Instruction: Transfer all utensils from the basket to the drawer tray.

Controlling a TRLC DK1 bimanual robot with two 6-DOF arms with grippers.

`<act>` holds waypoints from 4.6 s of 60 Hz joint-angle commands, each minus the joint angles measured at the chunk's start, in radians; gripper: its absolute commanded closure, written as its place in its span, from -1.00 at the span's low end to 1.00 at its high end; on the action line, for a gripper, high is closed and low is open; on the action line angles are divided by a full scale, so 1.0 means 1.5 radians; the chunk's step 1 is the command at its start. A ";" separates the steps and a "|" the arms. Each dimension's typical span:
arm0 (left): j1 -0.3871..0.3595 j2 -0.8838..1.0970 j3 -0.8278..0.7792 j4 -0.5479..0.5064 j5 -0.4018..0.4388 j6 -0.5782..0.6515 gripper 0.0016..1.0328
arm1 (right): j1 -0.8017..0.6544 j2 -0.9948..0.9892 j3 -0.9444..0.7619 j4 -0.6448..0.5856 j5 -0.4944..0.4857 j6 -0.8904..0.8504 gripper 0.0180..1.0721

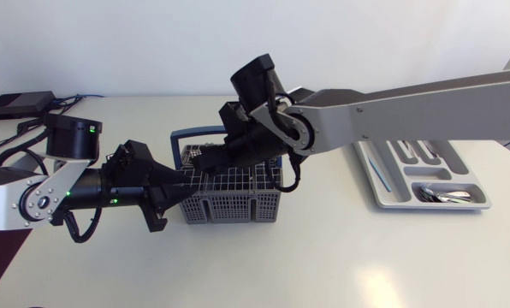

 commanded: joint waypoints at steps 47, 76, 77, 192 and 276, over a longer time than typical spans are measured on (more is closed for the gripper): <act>0.003 0.032 -0.021 0.021 0.015 0.020 0.16 | 0.005 -0.007 -0.036 0.030 -0.020 0.007 0.89; -0.001 0.032 -0.022 0.021 0.015 0.015 0.16 | -0.005 -0.072 -0.065 0.060 -0.093 0.009 0.89; -0.001 0.032 -0.022 0.021 0.015 0.015 0.16 | -0.005 -0.076 -0.065 0.060 -0.097 0.009 0.89; -0.009 -0.091 0.046 -0.170 -0.019 -0.012 0.11 | -0.805 -0.190 -0.148 -0.267 0.016 -0.558 0.89; 0.158 0.007 0.030 -0.109 -0.050 0.022 0.40 | -0.600 -0.317 -0.355 -0.060 0.199 -0.560 -0.36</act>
